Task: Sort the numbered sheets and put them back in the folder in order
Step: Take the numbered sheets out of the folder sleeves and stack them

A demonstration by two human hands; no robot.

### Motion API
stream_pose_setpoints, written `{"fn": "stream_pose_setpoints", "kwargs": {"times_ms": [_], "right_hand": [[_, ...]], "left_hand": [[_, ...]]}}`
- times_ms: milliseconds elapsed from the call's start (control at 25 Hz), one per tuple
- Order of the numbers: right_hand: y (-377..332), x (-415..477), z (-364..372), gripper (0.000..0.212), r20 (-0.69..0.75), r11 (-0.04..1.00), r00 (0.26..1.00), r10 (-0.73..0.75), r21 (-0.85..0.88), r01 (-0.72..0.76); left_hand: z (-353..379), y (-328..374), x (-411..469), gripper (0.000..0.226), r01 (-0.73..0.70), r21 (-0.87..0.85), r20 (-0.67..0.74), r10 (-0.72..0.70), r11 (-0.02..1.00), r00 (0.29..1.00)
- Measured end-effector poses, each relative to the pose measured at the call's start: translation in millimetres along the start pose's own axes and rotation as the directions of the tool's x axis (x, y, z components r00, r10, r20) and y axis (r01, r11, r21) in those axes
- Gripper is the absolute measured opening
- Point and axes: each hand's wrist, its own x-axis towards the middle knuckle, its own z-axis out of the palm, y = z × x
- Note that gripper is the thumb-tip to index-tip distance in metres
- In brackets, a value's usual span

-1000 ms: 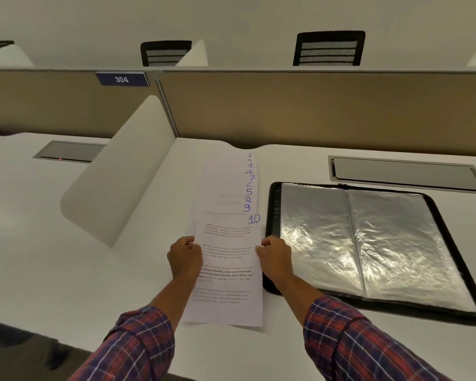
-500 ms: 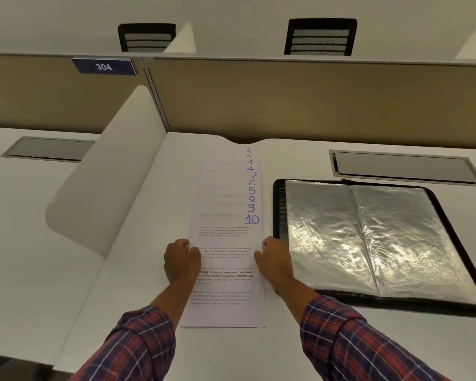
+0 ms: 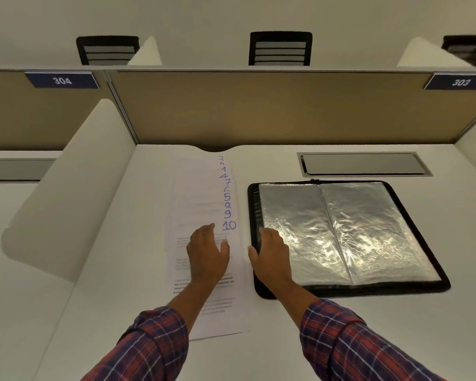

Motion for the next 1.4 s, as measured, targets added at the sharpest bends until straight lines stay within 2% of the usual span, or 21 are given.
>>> {"fn": "stream_pose_setpoints", "kwargs": {"times_ms": [80, 240, 320, 400, 560, 640, 680, 800, 880, 1000, 1200, 1280, 1320, 1400], "right_hand": [[18, 3, -10, 0.067, 0.033, 0.994, 0.999, -0.009, -0.110, 0.012], [51, -2, -19, 0.109, 0.253, 0.957, 0.966, 0.045, -0.288, 0.031], [62, -7, -20, 0.112, 0.331, 0.952, 0.942, 0.059, -0.303, 0.047], [70, -11, -20, 0.099, 0.359, 0.949, 0.932, 0.054, -0.308, 0.064], [82, -3, -32, 0.044, 0.237, 0.946, 0.969, -0.077, -0.290, 0.146], [88, 2, -44, 0.018, 0.163, 0.974, 0.983, -0.082, -0.194, 0.114], [93, 4, -51, 0.014, 0.122, 0.991, 0.991, -0.058, -0.115, 0.072], [104, 13, -80, 0.024, 0.033, 0.990, 0.999, 0.041, 0.137, -0.046], [113, 17, -103, 0.032, 0.008, 0.933, 0.993, 0.115, 0.342, -0.110], [130, 20, -141, 0.041, -0.006, 0.830, 0.978, 0.209, 0.530, -0.174], [183, 25, -182, 0.025, -0.057, 0.731, 0.934, 0.353, 0.639, -0.238], [207, 25, -196, 0.019, -0.050, 0.668, 0.904, 0.425, 0.691, -0.276], [218, 24, -202, 0.019, -0.048, 0.645, 0.889, 0.456, 0.706, -0.292], [238, 22, -216, 0.023, -0.089, 0.669, 0.866, 0.493, 0.675, -0.312]], "left_hand": [[12, 20, -1, 0.053, -0.029, -0.069, 0.049, 0.032, 0.997, 0.998], [37, 51, -12, 0.048, 0.005, -0.206, 0.185, 0.034, 0.979, 0.982], [46, 64, -19, 0.044, 0.017, -0.218, 0.198, 0.028, 0.976, 0.980], [51, 75, -26, 0.039, 0.002, -0.191, 0.190, 0.035, 0.982, 0.981], [59, 90, -39, 0.033, -0.017, -0.119, 0.190, 0.039, 0.993, 0.981], [63, 92, -41, 0.028, -0.017, -0.093, 0.195, 0.035, 0.995, 0.980], [66, 95, -42, 0.024, -0.013, -0.093, 0.191, 0.031, 0.996, 0.981], [72, 103, -44, 0.013, -0.027, -0.115, 0.161, 0.046, 0.993, 0.986], [79, 103, -43, 0.011, -0.007, -0.103, 0.140, 0.021, 0.995, 0.990], [89, 103, -45, 0.004, 0.039, -0.065, 0.120, -0.031, 0.997, 0.992], [108, 115, -60, 0.030, 0.057, 0.080, 0.120, -0.067, 0.995, 0.991], [114, 117, -62, 0.058, 0.131, 0.117, 0.170, -0.150, 0.984, 0.974], [116, 119, -62, 0.065, 0.164, 0.109, 0.171, -0.181, 0.980, 0.969], [119, 124, -60, 0.057, 0.192, 0.088, 0.146, -0.203, 0.977, 0.968]]}}
